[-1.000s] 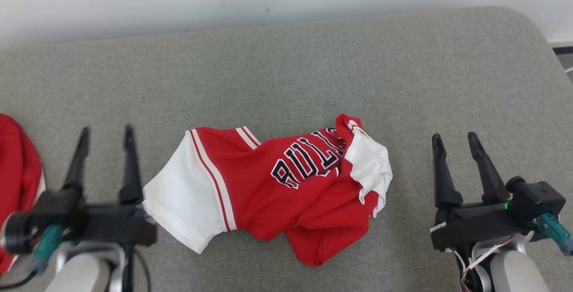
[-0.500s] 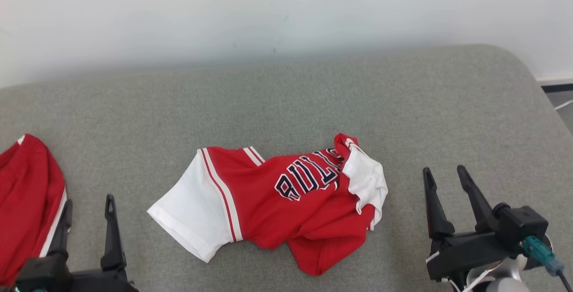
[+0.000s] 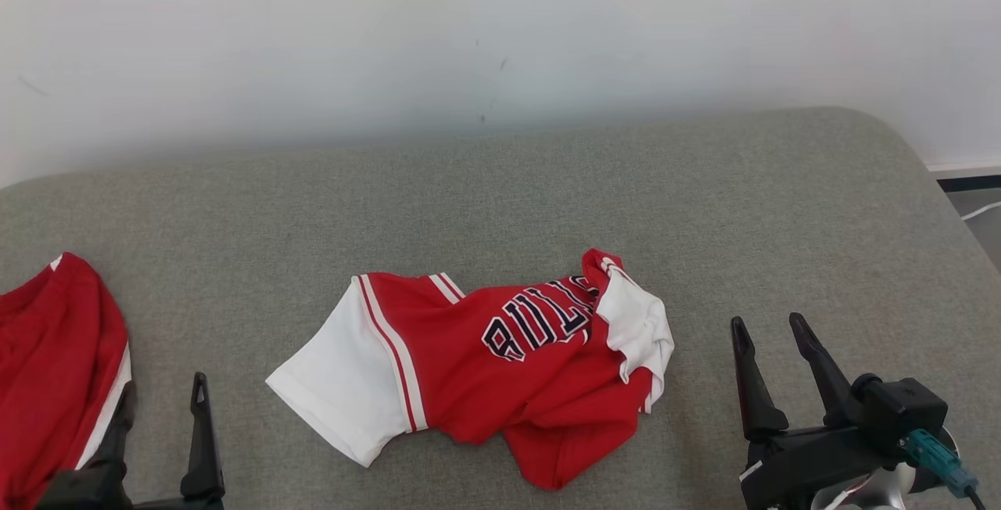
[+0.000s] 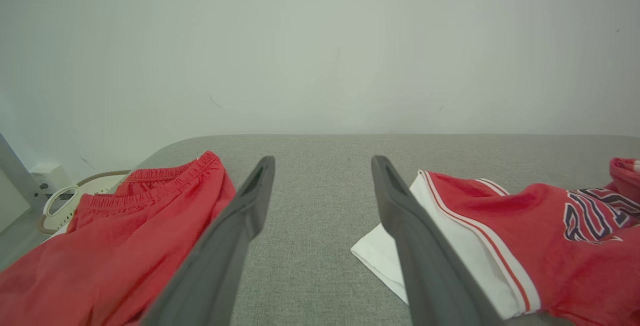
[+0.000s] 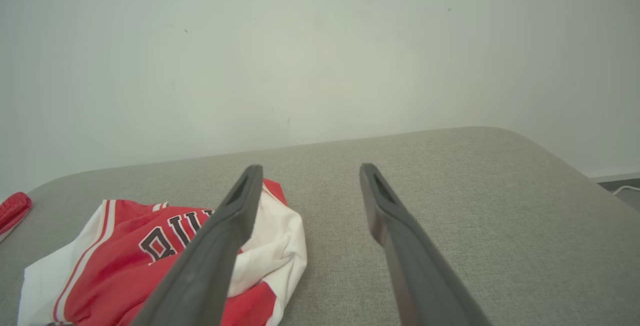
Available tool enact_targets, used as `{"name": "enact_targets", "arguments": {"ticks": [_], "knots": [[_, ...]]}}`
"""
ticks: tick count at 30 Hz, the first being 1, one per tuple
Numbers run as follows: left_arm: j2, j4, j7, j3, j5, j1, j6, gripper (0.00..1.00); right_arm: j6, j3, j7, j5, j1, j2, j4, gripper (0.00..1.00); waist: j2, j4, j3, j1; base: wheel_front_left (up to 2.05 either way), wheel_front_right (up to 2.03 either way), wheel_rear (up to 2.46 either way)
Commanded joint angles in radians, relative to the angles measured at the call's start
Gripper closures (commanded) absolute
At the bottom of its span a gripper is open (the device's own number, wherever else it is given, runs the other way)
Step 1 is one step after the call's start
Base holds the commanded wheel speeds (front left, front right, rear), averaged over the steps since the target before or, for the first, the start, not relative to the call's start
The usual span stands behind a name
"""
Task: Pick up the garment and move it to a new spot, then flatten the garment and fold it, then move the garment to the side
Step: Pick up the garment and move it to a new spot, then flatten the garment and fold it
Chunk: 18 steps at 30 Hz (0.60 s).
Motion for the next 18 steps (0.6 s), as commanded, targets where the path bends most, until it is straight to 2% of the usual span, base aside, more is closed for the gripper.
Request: {"name": "enact_targets", "arguments": {"ticks": [1, 11, 14, 18], "knots": [[0.010, -0.003, 0.002, -0.002, -0.003, 0.012, 0.002, 0.00, 0.000, 0.001, 0.003, -0.001, 0.005, -0.002, -0.004, 0.00, 0.0000, 0.001, 0.003, 0.0001, 0.00, 0.00, 0.00], [0.005, -0.007, 0.010, -0.013, -0.002, -0.012, 0.000, 0.00, 0.000, 0.025, 0.018, -0.005, -0.013, -0.018, -0.015, 0.00, 0.0000, 0.008, 0.018, 0.0001, 0.00, 0.00, 0.00], [0.001, -0.009, 0.010, -0.017, 0.000, -0.023, -0.001, 0.00, 0.001, 0.097, 0.037, -0.001, -0.026, -0.042, -0.013, 0.00, 0.0000, 0.014, 0.031, 0.0001, 0.00, 0.00, 0.00], [-0.008, -0.008, 0.009, -0.023, 0.002, -0.041, -0.003, 0.00, 0.001, 0.243, 0.069, 0.014, -0.051, -0.092, -0.004, 0.00, 0.0000, 0.025, 0.058, 0.0001, 0.00, 0.00, 0.00]]}}
